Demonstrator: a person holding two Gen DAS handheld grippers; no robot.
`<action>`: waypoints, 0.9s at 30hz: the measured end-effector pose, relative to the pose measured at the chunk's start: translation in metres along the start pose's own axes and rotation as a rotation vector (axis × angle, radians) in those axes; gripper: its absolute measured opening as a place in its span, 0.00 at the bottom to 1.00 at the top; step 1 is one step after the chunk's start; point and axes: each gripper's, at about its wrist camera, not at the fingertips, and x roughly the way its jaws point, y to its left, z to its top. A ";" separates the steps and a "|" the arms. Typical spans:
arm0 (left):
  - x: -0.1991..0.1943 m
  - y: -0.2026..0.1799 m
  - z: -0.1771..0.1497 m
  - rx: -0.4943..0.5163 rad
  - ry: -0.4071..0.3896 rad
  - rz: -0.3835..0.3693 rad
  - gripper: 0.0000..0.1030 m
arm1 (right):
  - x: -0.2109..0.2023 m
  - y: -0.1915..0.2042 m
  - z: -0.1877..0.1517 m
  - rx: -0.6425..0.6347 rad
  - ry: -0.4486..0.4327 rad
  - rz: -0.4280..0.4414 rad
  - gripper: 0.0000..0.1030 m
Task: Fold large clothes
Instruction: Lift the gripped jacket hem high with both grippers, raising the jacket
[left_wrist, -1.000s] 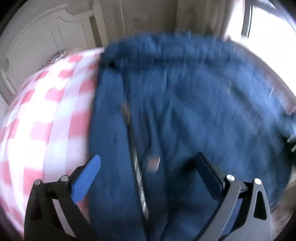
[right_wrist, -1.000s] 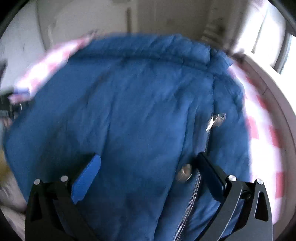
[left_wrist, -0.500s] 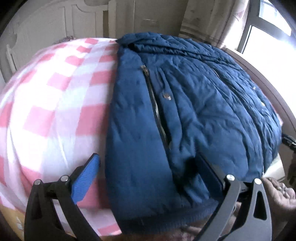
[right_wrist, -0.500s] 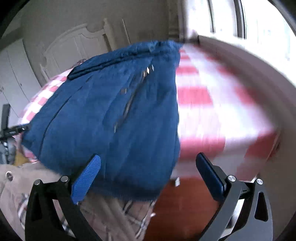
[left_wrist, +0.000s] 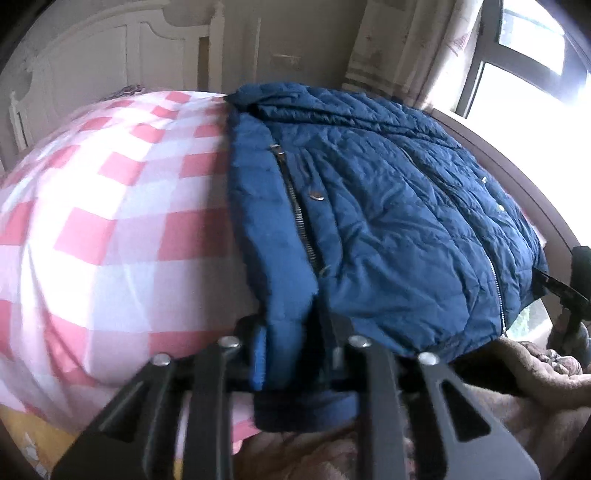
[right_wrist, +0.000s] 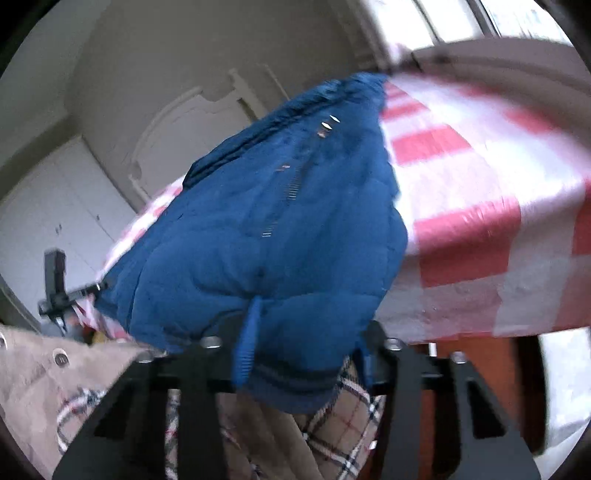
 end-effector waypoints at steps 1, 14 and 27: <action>0.000 0.004 -0.001 -0.016 0.004 -0.014 0.20 | -0.002 0.007 0.002 -0.032 0.006 -0.025 0.38; 0.006 0.008 -0.008 -0.018 0.033 -0.008 0.46 | -0.007 0.007 0.005 -0.003 -0.013 -0.003 0.42; -0.077 0.057 0.030 -0.306 -0.274 -0.435 0.13 | -0.082 0.090 0.054 -0.160 -0.325 0.028 0.20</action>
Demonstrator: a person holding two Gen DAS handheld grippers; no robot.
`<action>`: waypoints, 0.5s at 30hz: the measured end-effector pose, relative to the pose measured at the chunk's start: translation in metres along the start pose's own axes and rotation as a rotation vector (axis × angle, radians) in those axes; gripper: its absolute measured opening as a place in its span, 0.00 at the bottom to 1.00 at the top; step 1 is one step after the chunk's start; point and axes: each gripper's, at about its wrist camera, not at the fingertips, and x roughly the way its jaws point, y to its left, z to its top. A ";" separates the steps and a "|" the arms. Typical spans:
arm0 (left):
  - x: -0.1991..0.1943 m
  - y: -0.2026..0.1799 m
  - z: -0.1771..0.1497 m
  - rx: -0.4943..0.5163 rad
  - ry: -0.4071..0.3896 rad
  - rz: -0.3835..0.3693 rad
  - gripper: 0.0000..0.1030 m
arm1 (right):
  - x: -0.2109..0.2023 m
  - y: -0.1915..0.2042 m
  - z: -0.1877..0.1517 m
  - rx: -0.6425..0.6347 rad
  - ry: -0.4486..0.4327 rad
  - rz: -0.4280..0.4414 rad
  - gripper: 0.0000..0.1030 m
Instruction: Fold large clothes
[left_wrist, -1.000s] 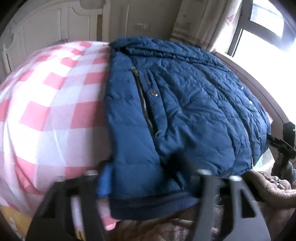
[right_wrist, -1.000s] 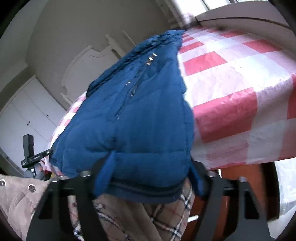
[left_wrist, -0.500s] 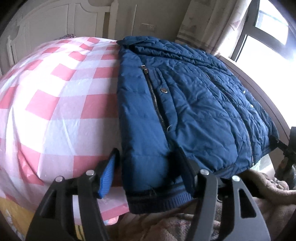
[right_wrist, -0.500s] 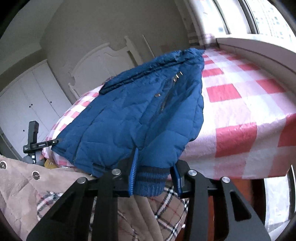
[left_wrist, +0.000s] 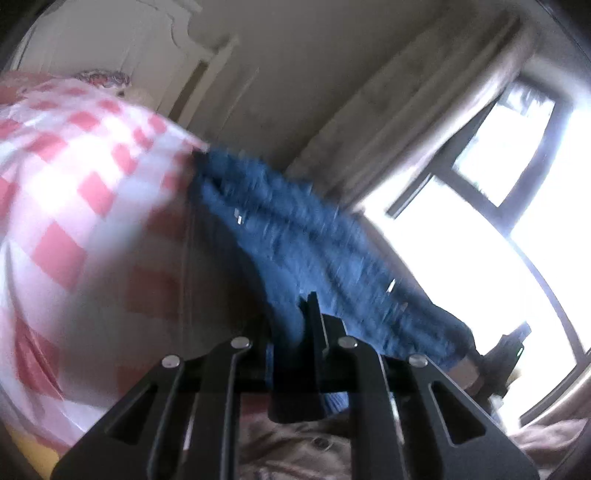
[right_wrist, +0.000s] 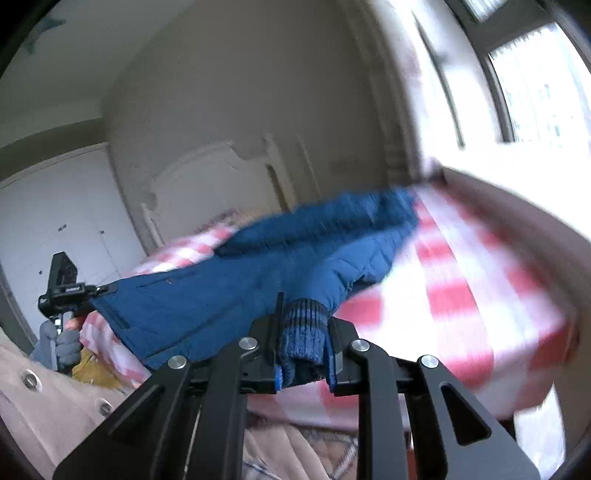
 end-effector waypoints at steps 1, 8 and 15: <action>-0.008 0.001 0.002 -0.012 -0.019 -0.011 0.13 | -0.003 0.006 0.004 -0.001 -0.013 0.023 0.20; -0.112 -0.030 -0.005 0.054 -0.176 -0.100 0.13 | -0.056 0.027 0.032 -0.012 -0.106 0.204 0.20; -0.128 -0.057 0.033 0.094 -0.297 -0.175 0.15 | -0.038 0.025 0.085 -0.006 -0.149 0.193 0.20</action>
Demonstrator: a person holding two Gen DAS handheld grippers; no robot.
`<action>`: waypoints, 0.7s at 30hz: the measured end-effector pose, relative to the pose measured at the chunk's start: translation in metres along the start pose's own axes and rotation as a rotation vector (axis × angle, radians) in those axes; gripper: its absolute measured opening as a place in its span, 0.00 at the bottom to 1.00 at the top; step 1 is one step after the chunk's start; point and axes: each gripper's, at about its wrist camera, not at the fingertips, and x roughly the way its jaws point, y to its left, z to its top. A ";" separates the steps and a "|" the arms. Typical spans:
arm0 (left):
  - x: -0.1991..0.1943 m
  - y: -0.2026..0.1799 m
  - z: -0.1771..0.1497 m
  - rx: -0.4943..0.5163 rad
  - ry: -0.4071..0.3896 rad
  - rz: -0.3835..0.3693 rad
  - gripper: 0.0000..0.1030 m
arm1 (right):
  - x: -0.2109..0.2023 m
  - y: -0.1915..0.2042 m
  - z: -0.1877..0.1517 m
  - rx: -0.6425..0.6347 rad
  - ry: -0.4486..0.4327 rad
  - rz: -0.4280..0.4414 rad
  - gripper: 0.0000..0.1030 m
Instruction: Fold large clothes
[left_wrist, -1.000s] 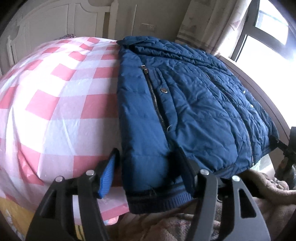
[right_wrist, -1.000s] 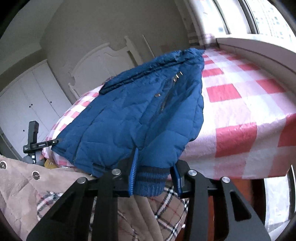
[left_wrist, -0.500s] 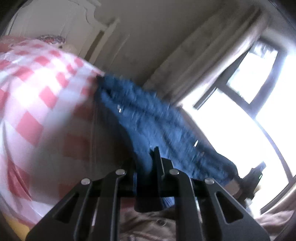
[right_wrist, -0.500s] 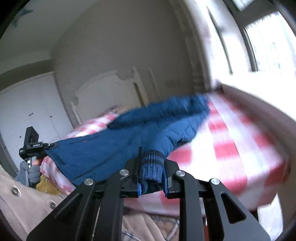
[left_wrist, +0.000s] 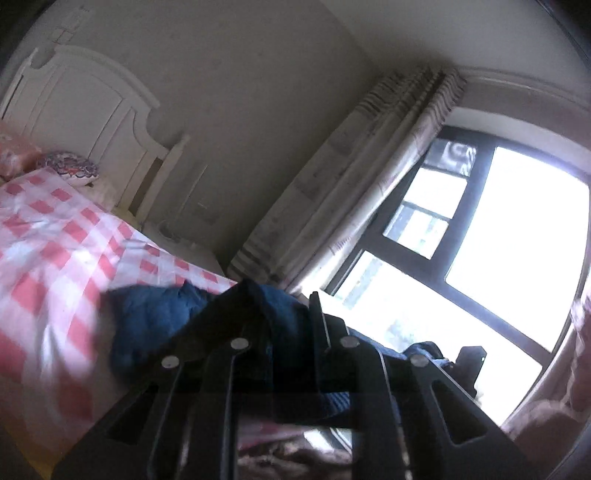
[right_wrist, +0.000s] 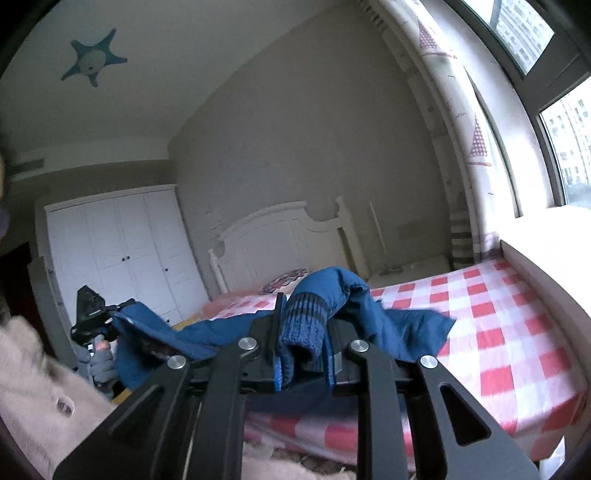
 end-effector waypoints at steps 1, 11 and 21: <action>0.011 0.009 0.007 -0.019 0.003 0.008 0.15 | 0.014 -0.005 0.005 0.000 0.011 -0.016 0.21; 0.240 0.192 0.044 -0.418 0.264 0.337 0.28 | 0.249 -0.174 -0.005 0.460 0.372 -0.223 0.24; 0.234 0.285 0.048 -0.501 0.203 0.486 0.82 | 0.259 -0.240 -0.024 0.583 0.290 -0.149 0.96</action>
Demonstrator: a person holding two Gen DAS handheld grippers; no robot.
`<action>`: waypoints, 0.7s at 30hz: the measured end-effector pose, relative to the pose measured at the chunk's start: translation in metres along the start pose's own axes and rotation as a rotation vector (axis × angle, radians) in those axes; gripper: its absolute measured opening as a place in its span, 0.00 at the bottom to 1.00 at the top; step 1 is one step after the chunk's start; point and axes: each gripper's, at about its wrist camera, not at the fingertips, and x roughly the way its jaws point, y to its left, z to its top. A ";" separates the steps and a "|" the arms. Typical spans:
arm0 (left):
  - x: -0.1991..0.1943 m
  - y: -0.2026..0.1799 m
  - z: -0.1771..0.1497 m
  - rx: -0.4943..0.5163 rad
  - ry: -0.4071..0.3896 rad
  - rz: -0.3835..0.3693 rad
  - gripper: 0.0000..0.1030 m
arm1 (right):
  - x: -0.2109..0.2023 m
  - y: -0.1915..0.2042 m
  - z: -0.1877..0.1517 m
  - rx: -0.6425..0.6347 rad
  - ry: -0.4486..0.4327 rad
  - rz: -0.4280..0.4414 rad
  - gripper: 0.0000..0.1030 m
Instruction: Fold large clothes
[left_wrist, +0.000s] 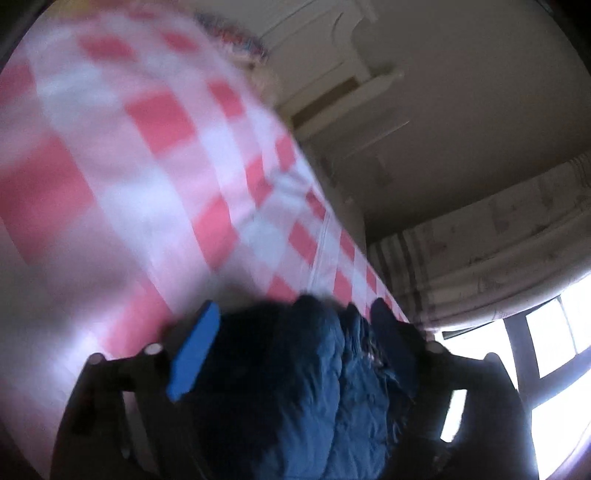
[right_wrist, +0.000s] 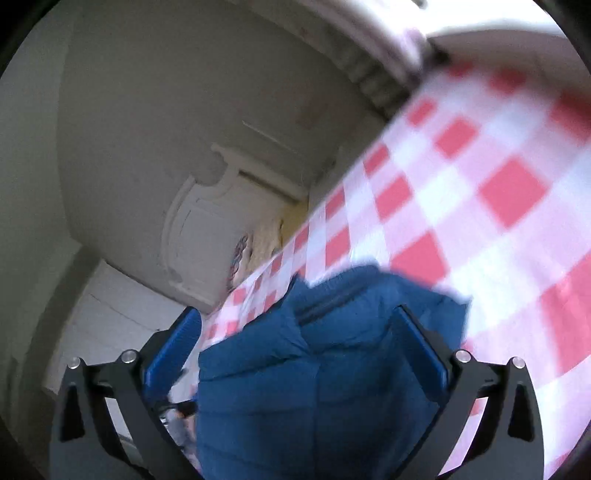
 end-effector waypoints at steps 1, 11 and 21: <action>-0.001 -0.002 0.002 0.031 -0.001 -0.006 0.82 | 0.002 0.004 0.001 -0.049 0.014 -0.057 0.96; 0.071 -0.054 -0.029 0.385 0.298 0.026 0.87 | 0.063 0.041 -0.027 -0.496 0.286 -0.253 0.91; 0.008 -0.077 -0.046 0.498 0.066 0.077 0.05 | 0.003 0.084 -0.042 -0.596 0.029 -0.268 0.16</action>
